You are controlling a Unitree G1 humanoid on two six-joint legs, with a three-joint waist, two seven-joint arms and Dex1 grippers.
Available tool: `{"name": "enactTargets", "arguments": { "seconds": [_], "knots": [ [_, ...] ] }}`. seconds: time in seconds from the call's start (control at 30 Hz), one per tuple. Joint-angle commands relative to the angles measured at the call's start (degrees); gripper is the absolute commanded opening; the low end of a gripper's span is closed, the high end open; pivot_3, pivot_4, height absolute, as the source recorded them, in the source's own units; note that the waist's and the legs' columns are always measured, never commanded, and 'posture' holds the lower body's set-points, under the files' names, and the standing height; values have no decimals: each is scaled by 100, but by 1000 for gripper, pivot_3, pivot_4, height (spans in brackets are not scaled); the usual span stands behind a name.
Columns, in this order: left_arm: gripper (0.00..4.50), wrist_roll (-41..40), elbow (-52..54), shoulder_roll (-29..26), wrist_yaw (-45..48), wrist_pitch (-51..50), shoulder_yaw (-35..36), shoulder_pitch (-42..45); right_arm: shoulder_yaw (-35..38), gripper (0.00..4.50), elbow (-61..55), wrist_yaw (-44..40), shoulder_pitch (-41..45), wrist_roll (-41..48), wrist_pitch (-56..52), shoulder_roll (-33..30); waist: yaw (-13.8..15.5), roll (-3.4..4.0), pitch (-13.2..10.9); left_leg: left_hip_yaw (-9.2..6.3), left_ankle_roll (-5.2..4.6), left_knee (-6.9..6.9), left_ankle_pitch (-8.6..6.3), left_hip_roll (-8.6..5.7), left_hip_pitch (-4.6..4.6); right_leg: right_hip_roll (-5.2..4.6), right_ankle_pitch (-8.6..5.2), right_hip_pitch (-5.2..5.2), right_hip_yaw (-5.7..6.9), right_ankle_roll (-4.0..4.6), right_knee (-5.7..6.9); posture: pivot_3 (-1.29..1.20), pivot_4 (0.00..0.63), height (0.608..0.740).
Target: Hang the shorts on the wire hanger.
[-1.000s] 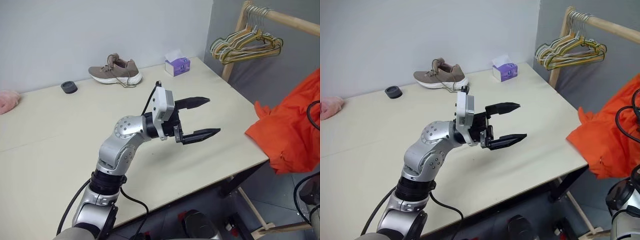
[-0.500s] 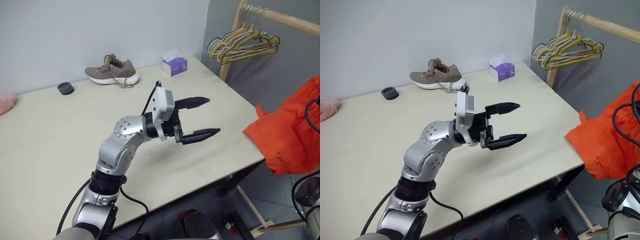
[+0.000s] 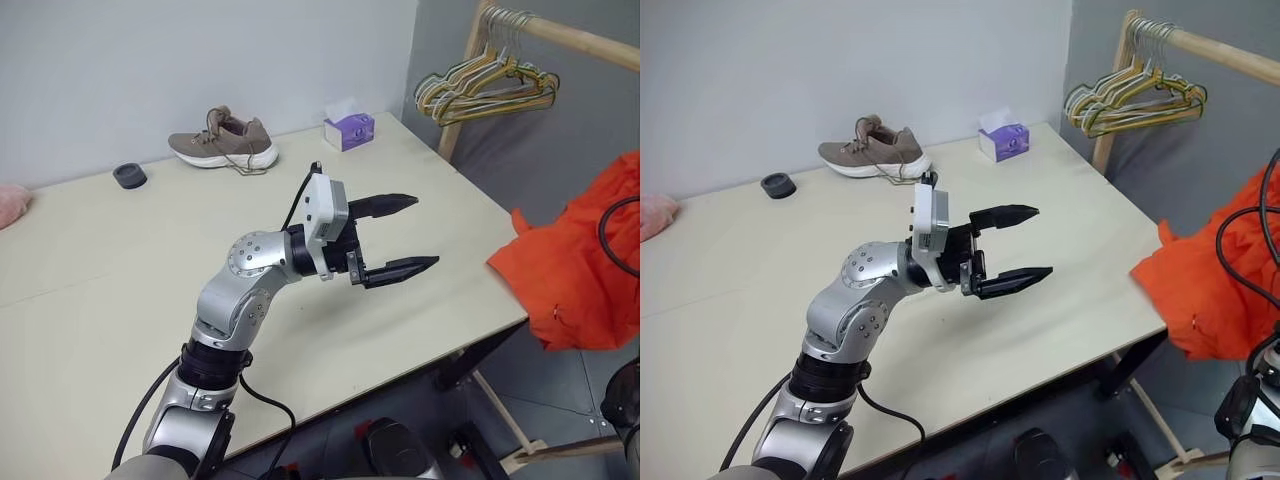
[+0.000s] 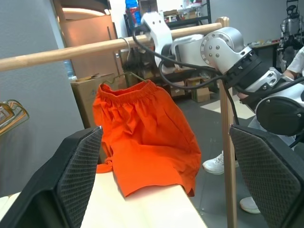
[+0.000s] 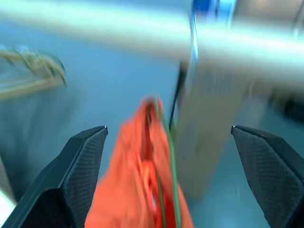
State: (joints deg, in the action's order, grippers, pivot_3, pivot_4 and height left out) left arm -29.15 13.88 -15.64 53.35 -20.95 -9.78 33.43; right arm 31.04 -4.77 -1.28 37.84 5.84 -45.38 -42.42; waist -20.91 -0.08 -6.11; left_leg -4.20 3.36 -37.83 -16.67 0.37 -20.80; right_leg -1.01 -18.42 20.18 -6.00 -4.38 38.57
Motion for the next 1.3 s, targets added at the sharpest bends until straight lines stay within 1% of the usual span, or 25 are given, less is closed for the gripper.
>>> {"name": "enactTargets", "arguments": {
  "seconds": [0.03, 0.13, 0.23, 0.3, 0.37, 0.43, 0.5, 0.53, 0.67, 0.73, 0.83, 0.93, 1.03, 1.3],
  "knots": [
    [4500, 249, -8, -163, -332, 126, 249, 5, -555, 4451, -711, -825, -132, 387, 761, 109, -16, -6, -6, 0, 0, 0, 0, 2, 1, 2, 0, 0, 0, 0, 1, -384, 81, 740],
    [4500, 717, -266, -361, -805, 316, 459, -57, -906, 4451, -1002, -1406, -362, 761, 901, 352, -42, -21, -15, -5, 0, -1, 0, 16, 3, 18, 1, -5, 3, 0, 3, -370, 81, 740],
    [4500, 1645, -779, -799, -1855, 416, 848, -222, -1671, 4451, -1220, -2218, -611, 1245, 973, 752, -38, -22, -17, -15, 0, -4, 0, 18, 9, 20, 3, 0, 9, 0, 9, -345, 79, 740],
    [4500, 1854, -914, -872, -2234, 386, 986, -260, -1876, 4451, -1222, -2475, -663, 1390, 987, 867, -17, -21, -19, -23, 0, -4, 0, 18, 9, 20, 4, 6, 9, 1, 14, -331, 77, 740],
    [4500, 2450, -1201, -1110, -3216, 309, 1468, -492, -2598, 4451, -779, -2866, -668, 1075, 1879, 1199, 43, -23, -25, -35, 0, -6, 0, 17, -4, 18, 8, 18, 12, 9, 16, -301, 73, 740],
    [4500, 2836, -1269, -1259, -4013, 45, 1961, -832, -3227, 4451, -103, -3335, -581, 883, 2534, 1546, 28, -31, -25, -44, 0, -5, 0, 18, -3, 15, 19, 21, 12, 28, 16, -269, 69, 740],
    [4500, 3149, -1124, -1239, -4559, -164, 2161, -1178, -3524, 4451, 580, -3605, -428, 784, 2977, 1847, 59, -35, -25, -47, -1, -1, -1, 21, -1, 15, 21, 26, 12, 32, 25, -238, 66, 740],
    [4500, 3301, -1034, -1207, -4810, -277, 2228, -1320, -3591, 4451, 919, -3603, -327, 717, 3205, 2019, 101, -35, -25, -54, -1, 0, -1, 21, -4, 5, 22, 30, 19, 33, 30, -225, 64, 740],
    [4500, 3522, -693, -1106, -5157, -569, 2332, -1727, -3646, 4451, 1953, -3715, 74, 750, 3627, 2603, 461, -43, -30, -64, -1, -5, 0, 17, -23, -27, 23, 42, 30, 34, 38, -169, 65, 740],
    [4500, 3470, -530, -990, -5284, -637, 2489, -1910, -3688, 4451, 2403, -3809, 262, 732, 3855, 2880, 620, -44, -29, -67, 0, -7, 0, 11, -24, -34, 23, 44, 33, 35, 38, -160, 66, 740],
    [4500, 3262, -372, -863, -5240, -675, 2701, -2063, -3750, 4451, 2945, -3960, 511, 587, 4217, 3109, 835, -46, -28, -82, 0, -4, 0, 13, -25, -35, 24, 43, 49, 36, 38, -117, 74, 740],
    [4500, 3149, -328, -830, -5177, -664, 2809, -2113, -3805, 4451, 3360, -4147, 691, 508, 4469, 3224, 1012, -46, -29, -85, 0, -3, -1, 15, -24, -32, 24, 43, 51, 36, 40, -95, 82, 740],
    [4500, 3119, -323, -859, -5074, -712, 2772, -2122, -3771, 4451, 3598, -4231, 684, 482, 4535, 3233, 1158, -47, -34, -85, 0, -4, 0, 12, -23, -33, 24, 42, 51, 37, 41, -61, 92, 740],
    [4500, 3039, -251, -724, -5112, -771, 2747, -2032, -3636, 4451, 3530, -4157, 320, 488, 4597, 3239, 1430, -43, -48, -89, 0, -1, -1, 15, -21, -28, 25, 42, 53, 39, 42, -1, 103, 740]
  ]
}}
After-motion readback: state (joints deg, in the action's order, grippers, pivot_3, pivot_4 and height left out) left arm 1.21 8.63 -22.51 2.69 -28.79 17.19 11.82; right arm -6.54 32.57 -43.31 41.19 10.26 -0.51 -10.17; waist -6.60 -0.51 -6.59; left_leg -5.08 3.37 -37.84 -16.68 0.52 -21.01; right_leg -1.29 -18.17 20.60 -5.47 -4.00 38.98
